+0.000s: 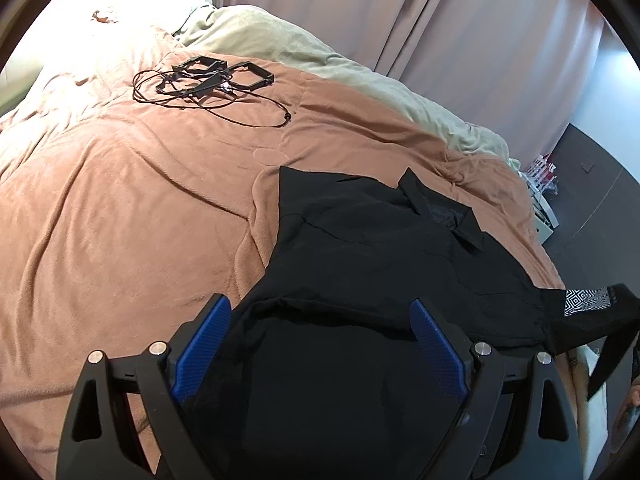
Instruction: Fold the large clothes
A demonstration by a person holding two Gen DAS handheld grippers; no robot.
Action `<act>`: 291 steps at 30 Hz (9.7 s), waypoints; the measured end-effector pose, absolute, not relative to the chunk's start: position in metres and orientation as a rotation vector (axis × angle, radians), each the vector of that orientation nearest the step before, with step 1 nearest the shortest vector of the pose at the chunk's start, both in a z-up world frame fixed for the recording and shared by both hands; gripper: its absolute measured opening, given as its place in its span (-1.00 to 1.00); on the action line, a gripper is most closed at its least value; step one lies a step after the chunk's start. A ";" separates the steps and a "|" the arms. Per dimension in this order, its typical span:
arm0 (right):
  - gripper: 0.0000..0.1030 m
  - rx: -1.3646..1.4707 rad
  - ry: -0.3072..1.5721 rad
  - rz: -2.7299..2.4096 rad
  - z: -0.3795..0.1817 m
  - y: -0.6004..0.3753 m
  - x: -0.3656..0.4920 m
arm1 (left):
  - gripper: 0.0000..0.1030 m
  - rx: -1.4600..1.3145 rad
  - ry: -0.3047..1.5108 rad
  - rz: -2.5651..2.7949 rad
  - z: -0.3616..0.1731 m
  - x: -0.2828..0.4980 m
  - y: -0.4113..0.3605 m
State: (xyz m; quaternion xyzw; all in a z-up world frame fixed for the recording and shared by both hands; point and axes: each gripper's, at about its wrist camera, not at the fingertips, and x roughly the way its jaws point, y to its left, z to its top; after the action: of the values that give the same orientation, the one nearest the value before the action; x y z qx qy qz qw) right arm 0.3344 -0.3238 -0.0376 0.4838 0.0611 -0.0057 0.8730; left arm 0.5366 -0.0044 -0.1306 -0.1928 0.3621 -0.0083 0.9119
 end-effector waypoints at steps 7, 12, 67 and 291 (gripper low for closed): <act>-0.91 0.954 0.210 0.097 -0.031 -0.260 0.363 | 0.80 -0.454 0.737 -0.018 -0.126 0.532 0.009; -0.91 0.902 0.322 0.144 -0.040 -0.218 0.395 | 0.80 -0.496 0.731 -0.007 -0.125 0.531 0.018; -0.86 1.098 0.474 0.031 -0.122 -0.221 0.366 | 0.80 -0.614 0.738 0.028 -0.124 0.530 0.060; -0.92 0.863 0.455 0.545 0.053 -0.229 0.016 | -0.76 -0.734 0.392 -0.273 0.059 0.091 0.140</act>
State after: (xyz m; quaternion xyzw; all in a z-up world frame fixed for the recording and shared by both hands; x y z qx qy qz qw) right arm 0.0162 -0.2286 0.0525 0.4093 0.2159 0.2585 0.8479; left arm 0.0908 0.1400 0.0595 -0.3556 0.1898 -0.1322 0.9056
